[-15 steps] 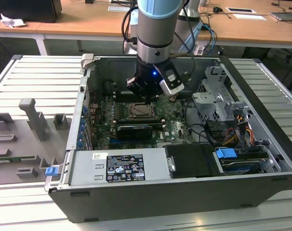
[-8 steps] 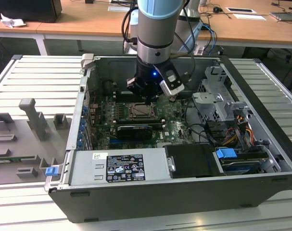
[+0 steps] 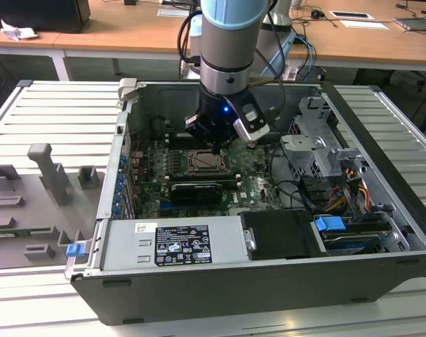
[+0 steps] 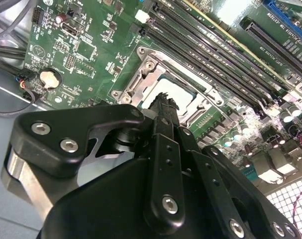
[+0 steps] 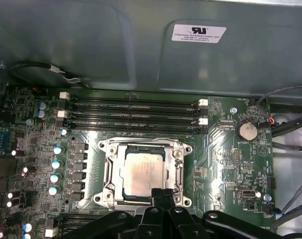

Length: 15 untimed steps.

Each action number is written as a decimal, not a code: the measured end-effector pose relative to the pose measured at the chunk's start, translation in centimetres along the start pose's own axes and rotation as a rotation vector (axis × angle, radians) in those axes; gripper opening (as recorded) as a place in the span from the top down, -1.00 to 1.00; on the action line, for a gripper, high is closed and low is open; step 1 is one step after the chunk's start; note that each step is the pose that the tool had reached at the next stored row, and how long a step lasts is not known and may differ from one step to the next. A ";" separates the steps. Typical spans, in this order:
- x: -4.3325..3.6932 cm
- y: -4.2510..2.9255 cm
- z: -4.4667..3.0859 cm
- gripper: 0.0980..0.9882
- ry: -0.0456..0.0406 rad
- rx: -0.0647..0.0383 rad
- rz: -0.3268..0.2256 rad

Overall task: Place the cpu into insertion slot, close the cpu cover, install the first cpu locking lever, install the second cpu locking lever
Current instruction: 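Install the second cpu locking lever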

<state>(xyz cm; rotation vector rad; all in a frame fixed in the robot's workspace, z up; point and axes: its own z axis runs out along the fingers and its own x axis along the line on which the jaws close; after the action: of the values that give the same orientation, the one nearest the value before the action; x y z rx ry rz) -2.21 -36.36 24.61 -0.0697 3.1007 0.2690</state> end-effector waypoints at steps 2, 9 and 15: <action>0.00 -0.08 -0.01 0.98 -0.0001 0.000 0.000; 0.02 -0.47 -0.08 0.98 0.0000 0.000 0.000; 0.07 -0.75 -0.18 0.98 0.0000 0.001 0.000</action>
<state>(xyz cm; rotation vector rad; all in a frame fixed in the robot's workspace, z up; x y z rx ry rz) -2.26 -37.13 24.66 -0.0697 3.1008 0.2673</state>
